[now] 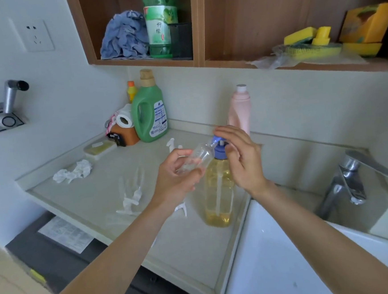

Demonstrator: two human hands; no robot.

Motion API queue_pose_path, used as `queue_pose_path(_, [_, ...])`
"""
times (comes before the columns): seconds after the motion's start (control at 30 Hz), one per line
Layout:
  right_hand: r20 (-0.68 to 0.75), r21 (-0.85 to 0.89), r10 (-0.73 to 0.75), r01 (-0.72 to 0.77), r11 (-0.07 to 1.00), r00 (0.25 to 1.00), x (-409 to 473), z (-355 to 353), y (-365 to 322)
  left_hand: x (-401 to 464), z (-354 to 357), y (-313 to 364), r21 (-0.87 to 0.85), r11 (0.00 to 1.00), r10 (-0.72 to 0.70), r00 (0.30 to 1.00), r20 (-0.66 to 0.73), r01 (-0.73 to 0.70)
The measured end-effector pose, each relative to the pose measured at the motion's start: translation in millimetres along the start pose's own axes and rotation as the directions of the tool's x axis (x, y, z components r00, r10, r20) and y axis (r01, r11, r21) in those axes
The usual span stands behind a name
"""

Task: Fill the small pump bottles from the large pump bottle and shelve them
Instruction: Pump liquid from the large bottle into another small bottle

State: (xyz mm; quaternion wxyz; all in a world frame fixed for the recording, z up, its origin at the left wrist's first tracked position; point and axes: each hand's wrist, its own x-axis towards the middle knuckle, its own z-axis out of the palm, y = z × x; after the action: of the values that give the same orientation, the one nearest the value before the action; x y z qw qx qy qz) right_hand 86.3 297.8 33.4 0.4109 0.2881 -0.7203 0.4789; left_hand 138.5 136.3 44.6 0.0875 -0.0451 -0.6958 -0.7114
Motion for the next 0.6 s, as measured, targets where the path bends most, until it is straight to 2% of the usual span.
queue_pose_path(0.13, [-0.009,-0.069,-0.032,0.031,0.997,0.999,-13,12,6,0,-6,-5,0.043,0.999,-0.009,1.0,-0.009,0.009])
queue_pose_path(0.33, [0.026,-0.169,-0.054,0.058,0.984,0.998,-1,6,-6,-5,-3,2,0.0,1.0,-0.007,1.0,-0.028,0.007])
queue_pose_path(0.6, [0.069,-0.126,0.005,0.004,0.992,0.998,24,-9,-1,-6,-4,8,-0.102,0.994,0.043,0.999,0.002,-0.042])
